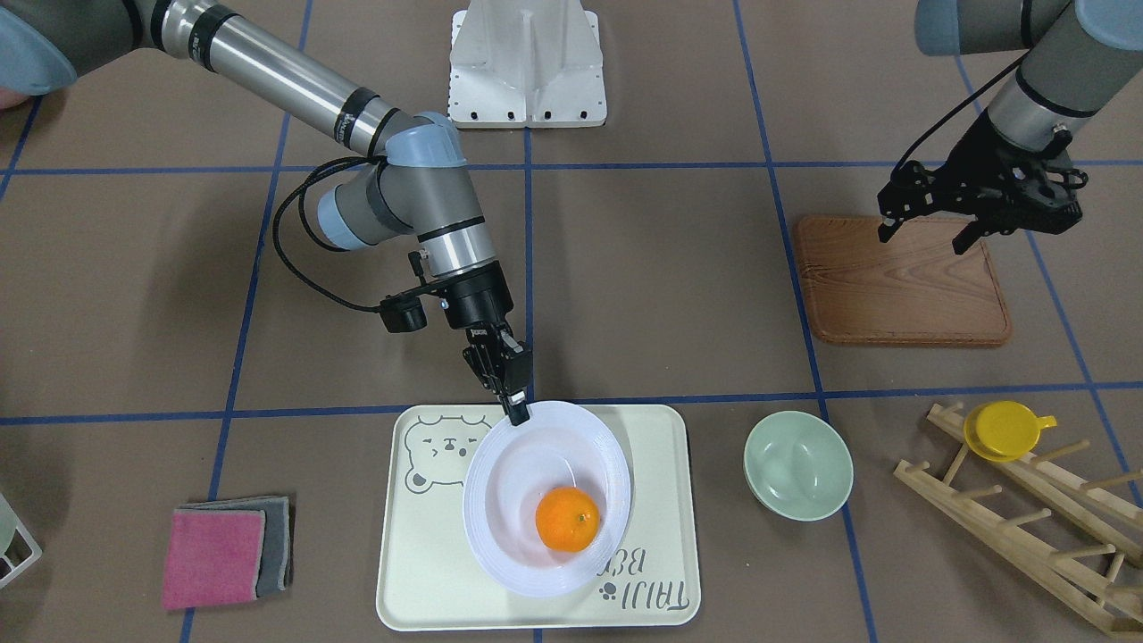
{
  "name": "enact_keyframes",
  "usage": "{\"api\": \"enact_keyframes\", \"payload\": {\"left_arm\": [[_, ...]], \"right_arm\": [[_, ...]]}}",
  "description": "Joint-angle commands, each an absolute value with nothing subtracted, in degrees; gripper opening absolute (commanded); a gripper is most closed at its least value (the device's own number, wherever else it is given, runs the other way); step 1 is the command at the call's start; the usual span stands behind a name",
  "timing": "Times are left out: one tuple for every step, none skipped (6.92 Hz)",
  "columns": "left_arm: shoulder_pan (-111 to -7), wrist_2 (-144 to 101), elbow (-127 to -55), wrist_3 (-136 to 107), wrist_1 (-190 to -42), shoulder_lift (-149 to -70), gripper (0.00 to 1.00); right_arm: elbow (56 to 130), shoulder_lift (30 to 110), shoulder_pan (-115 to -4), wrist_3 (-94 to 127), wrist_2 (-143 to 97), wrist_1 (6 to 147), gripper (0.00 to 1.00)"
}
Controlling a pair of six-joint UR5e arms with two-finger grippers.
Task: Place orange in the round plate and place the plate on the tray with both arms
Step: 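Carry the plate onto the bear tray with right gripper while left arm withdraws, then open the right gripper and raise it away from the plate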
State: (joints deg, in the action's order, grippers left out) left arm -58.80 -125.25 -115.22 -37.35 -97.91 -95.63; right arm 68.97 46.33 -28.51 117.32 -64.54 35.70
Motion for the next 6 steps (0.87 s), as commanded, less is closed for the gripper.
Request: {"api": "enact_keyframes", "payload": {"left_arm": [[-58.89, -125.24, -115.22, -37.35, -97.91, -95.45, 0.97], [-59.41, -125.33, -115.22, -37.27, -97.91, -95.45, 0.97], [-59.59, -125.33, -115.22, -37.27, -97.91, -95.45, 0.97], [-59.59, -125.33, -115.14, -37.27, -97.91, -95.45, 0.97], [-59.59, -125.33, -114.88, -37.27, -97.91, -95.45, 0.97], [-60.11, -125.33, -114.70, -35.96, -97.91, -95.45, 0.97]], "right_arm": [[69.08, 46.49, -29.09, 116.90, -67.74, 37.79, 1.00], [70.13, 47.02, -31.18, 110.19, -75.59, 38.32, 1.00], [74.66, 50.15, -32.68, 102.04, -82.98, 43.28, 1.00], [80.54, 51.84, -34.00, 92.73, -91.58, 53.25, 1.00], [89.47, 55.25, -36.28, 80.72, -100.98, 63.79, 1.00], [97.30, 58.24, -40.82, 70.42, -109.69, 74.60, 1.00]]}}
